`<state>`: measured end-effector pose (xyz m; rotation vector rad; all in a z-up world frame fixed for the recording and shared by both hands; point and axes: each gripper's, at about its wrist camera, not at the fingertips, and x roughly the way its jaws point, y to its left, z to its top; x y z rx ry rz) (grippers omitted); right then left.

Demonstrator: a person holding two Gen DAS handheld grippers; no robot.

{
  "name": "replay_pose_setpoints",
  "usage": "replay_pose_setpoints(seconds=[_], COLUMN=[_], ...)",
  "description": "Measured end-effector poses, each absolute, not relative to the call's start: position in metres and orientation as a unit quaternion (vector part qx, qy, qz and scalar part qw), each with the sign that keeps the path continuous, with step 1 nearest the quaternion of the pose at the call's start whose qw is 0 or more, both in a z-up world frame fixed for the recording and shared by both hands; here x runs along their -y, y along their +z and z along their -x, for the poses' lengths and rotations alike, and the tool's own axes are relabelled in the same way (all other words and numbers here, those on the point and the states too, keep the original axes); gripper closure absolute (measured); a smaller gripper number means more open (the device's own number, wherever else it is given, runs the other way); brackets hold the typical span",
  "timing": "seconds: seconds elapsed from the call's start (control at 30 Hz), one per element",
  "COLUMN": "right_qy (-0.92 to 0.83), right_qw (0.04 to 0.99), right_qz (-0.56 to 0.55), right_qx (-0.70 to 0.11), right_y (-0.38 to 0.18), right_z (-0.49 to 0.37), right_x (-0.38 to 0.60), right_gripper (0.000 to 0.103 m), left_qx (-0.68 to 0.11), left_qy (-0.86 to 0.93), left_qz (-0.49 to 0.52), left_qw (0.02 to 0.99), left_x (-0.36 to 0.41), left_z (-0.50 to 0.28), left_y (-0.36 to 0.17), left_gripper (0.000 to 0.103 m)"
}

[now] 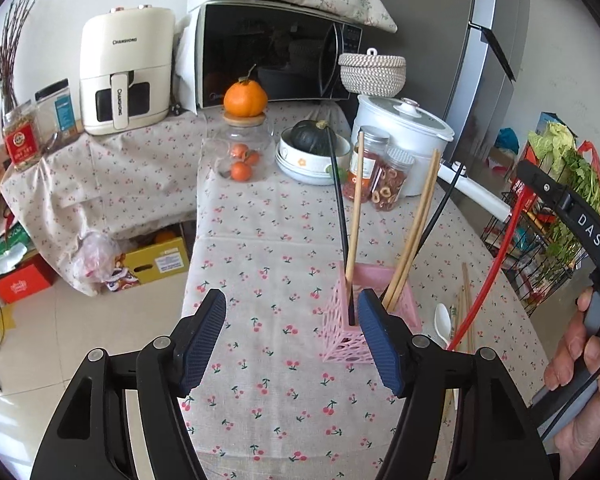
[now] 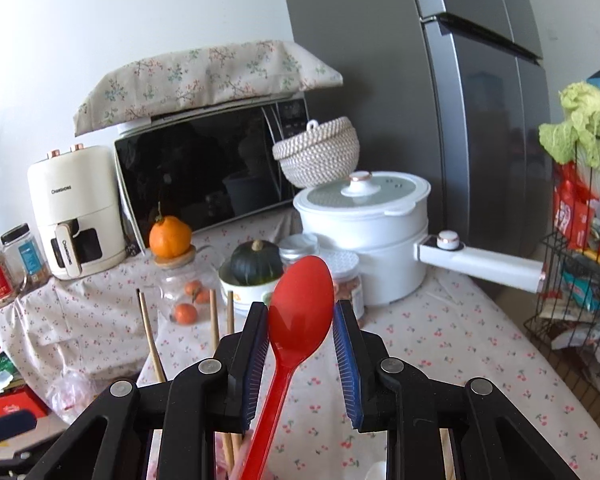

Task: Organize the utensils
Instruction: 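Lower the red spoon into the pink basket and open the right tool, then grasp the white plastic spoon by its handle with the left tool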

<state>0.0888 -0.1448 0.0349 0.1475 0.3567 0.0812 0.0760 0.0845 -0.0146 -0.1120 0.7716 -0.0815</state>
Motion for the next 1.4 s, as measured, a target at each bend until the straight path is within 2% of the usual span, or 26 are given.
replay_pose_setpoints(seconds=[0.33, 0.53, 0.57, 0.63, 0.73, 0.93, 1.03, 1.4], right_qy=[-0.024, 0.002, 0.013, 0.027, 0.046, 0.082, 0.089, 0.054], right_qw=[0.993, 0.988, 0.987, 0.985, 0.981, 0.969, 0.965, 0.95], right_qz=[-0.046, -0.044, -0.047, -0.056, -0.076, -0.109, -0.109, -0.052], right_qx=[-0.105, -0.145, -0.153, -0.162, -0.171, -0.207, -0.221, -0.304], right_y=[0.028, 0.011, 0.01, 0.012, 0.017, 0.026, 0.028, 0.004], right_z=[-0.103, -0.116, -0.116, -0.115, -0.11, -0.1, -0.095, -0.093], right_x=[0.097, 0.086, 0.087, 0.09, 0.102, 0.13, 0.147, 0.204], right_gripper=[0.073, 0.071, 0.069, 0.056, 0.043, 0.024, 0.019, 0.014], left_qx=[-0.404, -0.419, -0.421, -0.423, -0.425, -0.432, -0.436, -0.472], left_qy=[-0.048, -0.052, -0.054, -0.059, -0.064, -0.081, -0.087, -0.115], left_qz=[0.06, 0.065, 0.067, 0.069, 0.067, 0.062, 0.061, 0.037], left_qw=[0.912, 0.904, 0.903, 0.902, 0.901, 0.896, 0.893, 0.873], left_x=[-0.096, -0.097, -0.097, -0.094, -0.09, -0.077, -0.071, -0.025], left_z=[-0.078, -0.083, -0.083, -0.084, -0.083, -0.078, -0.075, -0.069], left_y=[-0.028, -0.034, -0.035, -0.034, -0.034, -0.036, -0.038, -0.056], left_gripper=[0.032, 0.032, 0.032, 0.032, 0.032, 0.029, 0.027, 0.024])
